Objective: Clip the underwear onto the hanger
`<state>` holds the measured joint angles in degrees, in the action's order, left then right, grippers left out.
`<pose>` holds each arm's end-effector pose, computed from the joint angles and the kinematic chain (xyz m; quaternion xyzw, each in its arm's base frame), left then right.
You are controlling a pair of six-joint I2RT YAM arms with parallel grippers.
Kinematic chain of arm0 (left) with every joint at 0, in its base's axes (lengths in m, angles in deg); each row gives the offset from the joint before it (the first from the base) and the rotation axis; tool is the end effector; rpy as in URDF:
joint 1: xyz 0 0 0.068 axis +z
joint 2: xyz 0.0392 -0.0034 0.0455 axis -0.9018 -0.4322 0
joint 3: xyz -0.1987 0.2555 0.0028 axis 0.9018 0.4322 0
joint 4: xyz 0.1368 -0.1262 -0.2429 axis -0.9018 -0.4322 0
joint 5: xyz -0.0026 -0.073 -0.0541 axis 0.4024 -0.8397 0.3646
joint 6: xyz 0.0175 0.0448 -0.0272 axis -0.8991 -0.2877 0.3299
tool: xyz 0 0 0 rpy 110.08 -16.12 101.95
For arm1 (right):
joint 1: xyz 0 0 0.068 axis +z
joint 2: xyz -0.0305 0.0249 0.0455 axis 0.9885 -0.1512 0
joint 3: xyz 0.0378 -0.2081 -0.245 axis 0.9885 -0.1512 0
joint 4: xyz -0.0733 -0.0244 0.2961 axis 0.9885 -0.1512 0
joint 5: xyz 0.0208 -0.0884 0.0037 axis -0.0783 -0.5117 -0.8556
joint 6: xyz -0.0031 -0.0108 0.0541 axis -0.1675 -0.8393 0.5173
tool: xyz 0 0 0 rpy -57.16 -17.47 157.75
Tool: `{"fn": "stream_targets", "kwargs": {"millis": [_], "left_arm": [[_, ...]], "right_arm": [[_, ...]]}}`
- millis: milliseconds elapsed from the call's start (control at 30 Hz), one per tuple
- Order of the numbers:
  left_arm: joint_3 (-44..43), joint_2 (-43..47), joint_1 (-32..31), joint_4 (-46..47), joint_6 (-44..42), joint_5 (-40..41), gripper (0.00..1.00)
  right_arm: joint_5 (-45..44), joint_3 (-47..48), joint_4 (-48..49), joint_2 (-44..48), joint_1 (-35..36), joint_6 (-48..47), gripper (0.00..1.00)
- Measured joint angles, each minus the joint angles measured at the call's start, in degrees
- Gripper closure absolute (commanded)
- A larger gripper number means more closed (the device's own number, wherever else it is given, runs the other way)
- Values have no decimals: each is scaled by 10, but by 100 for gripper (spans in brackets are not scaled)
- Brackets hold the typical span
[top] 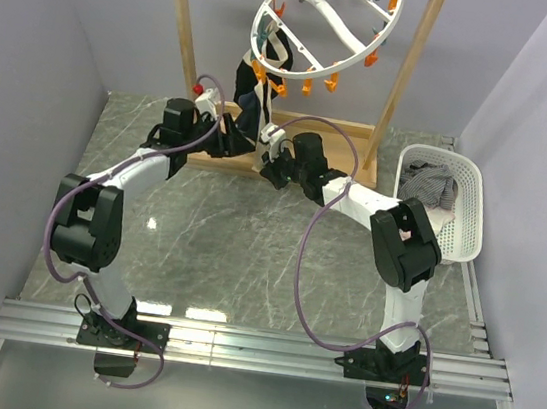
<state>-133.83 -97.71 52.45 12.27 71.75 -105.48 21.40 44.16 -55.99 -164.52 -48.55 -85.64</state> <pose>0.4317 -0.1140 0.2963 0.0399 0.7987 -0.4396 0.4089 0.4265 0.2922 0.2335 -0.4515 0.7126 0.2407 0.4799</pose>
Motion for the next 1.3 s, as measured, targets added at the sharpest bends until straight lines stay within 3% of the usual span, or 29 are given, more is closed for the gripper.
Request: {"fn": "stream_targets", "kwargs": {"millis": [467,667,767,800,867,900,1067,1100,1200,1300], "left_arm": [[2,-37,-35,7,-76,18,39],[2,-52,-39,21,-85,20,46],[2,-57,-42,32,-86,19,63],[2,-59,-43,33,-85,18,78],[2,-63,-45,36,-85,15,90],[2,-64,-45,38,-87,13,100],[2,-55,-42,40,-87,-7,100],[2,-48,-41,38,-87,-14,100],[2,-13,-37,25,-85,-37,100],[2,26,-36,23,-82,-57,100]], "right_arm": [[16,0,0,1,0,19,100],[28,0,1,6,0,30,100],[34,0,2,9,0,34,100],[36,0,3,10,0,37,100],[42,0,4,14,0,43,100],[45,-1,5,17,-1,47,96],[50,-24,15,51,-13,84,59],[50,-36,19,64,-19,96,46],[52,-73,36,109,-49,135,26],[47,-124,58,165,-82,170,18]]}}
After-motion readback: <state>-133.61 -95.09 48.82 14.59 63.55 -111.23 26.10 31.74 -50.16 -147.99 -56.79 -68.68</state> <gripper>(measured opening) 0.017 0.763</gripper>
